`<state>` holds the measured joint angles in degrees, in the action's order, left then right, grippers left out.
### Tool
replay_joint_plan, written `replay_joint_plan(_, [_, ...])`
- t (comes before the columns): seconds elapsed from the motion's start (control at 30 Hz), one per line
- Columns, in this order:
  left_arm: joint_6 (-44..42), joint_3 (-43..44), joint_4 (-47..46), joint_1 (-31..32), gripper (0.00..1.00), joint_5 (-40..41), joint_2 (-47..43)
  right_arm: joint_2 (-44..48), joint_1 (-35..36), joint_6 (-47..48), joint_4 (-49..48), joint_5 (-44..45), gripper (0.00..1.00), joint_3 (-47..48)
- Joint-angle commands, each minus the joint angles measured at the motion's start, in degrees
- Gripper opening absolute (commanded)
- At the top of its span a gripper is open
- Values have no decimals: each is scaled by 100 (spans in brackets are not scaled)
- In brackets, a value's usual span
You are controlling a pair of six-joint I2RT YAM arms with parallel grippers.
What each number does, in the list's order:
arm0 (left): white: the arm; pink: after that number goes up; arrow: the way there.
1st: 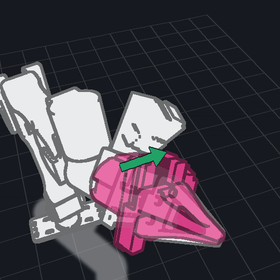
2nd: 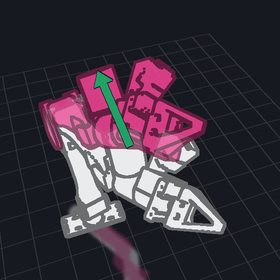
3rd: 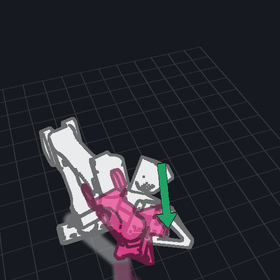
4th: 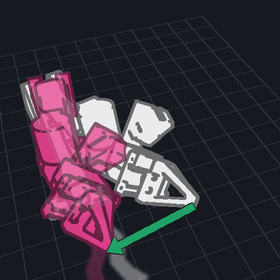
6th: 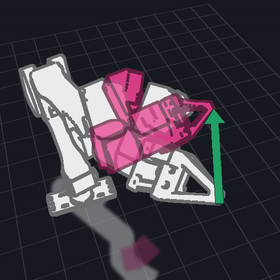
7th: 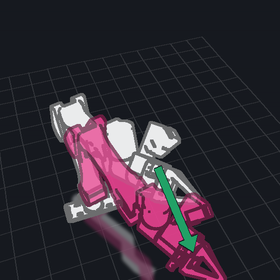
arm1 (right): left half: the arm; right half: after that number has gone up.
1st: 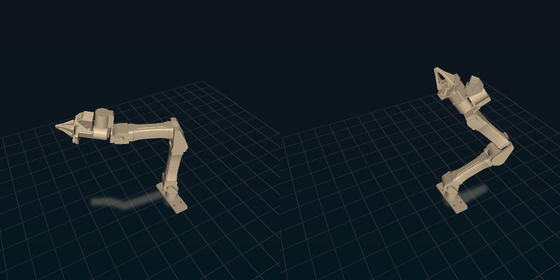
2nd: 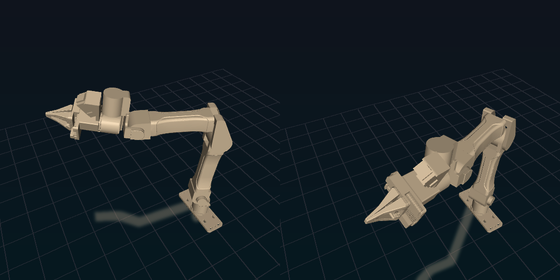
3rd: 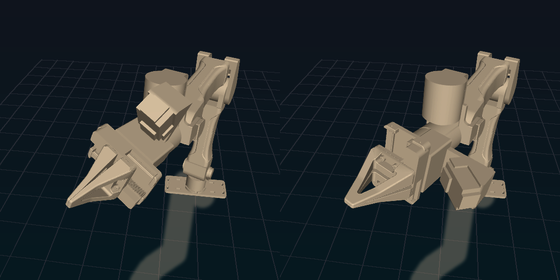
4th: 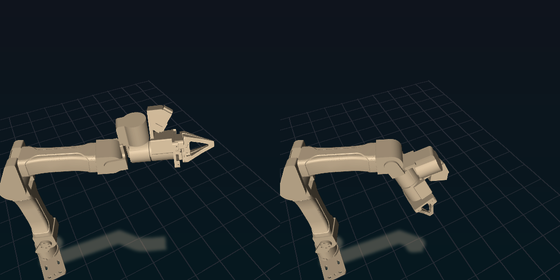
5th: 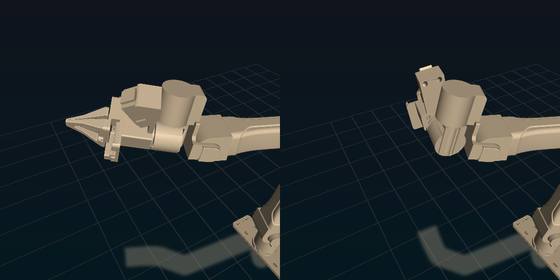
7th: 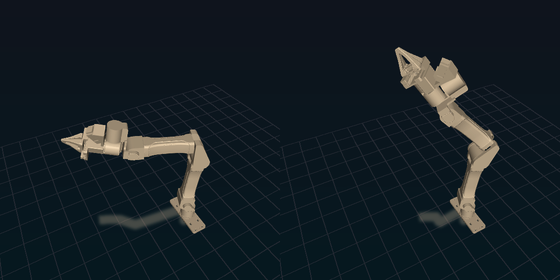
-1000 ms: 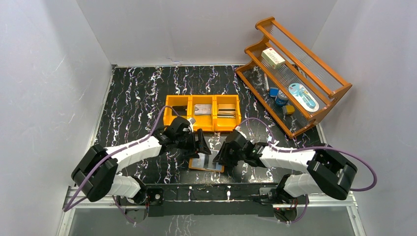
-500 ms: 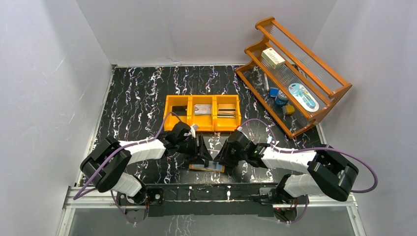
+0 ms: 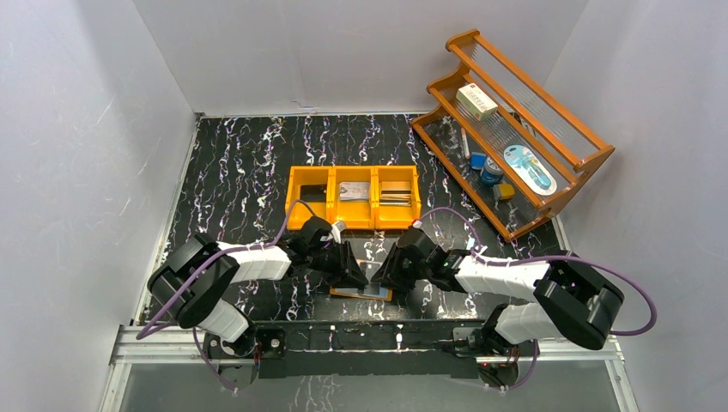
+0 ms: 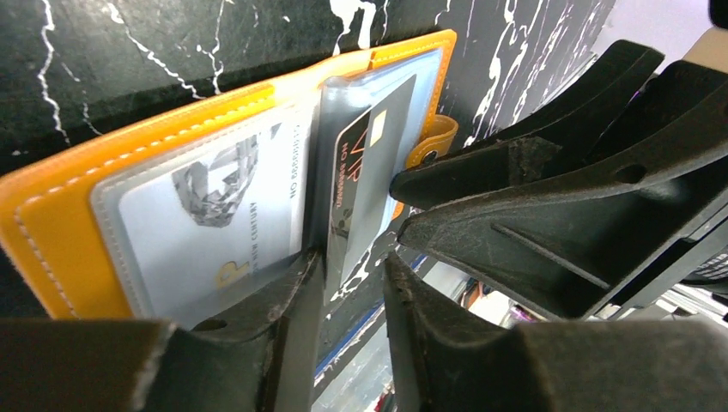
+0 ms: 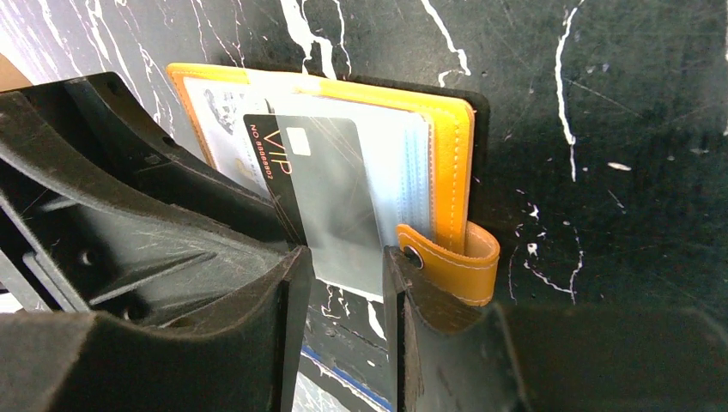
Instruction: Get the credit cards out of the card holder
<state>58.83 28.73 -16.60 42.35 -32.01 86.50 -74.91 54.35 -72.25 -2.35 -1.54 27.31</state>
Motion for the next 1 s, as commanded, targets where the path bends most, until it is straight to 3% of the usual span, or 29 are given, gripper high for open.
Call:
replay_joint_plan(0.0, [85,-43,-152,-17,24,-18,-115,-154,-33,82,147,84,45,-79])
replay_joint_plan(0.27, [-92,70,444,-16,1,344,-398,-121,-42,95,180,116,44,-92])
replay_joint_plan(0.57, [-545,280,1466,-18,0,855,-783,-168,-50,127,274,150,41,-12])
replay_joint_plan(0.97, [-724,396,1664,-16,0,894,-925,191,-47,938,108,-37,40,763])
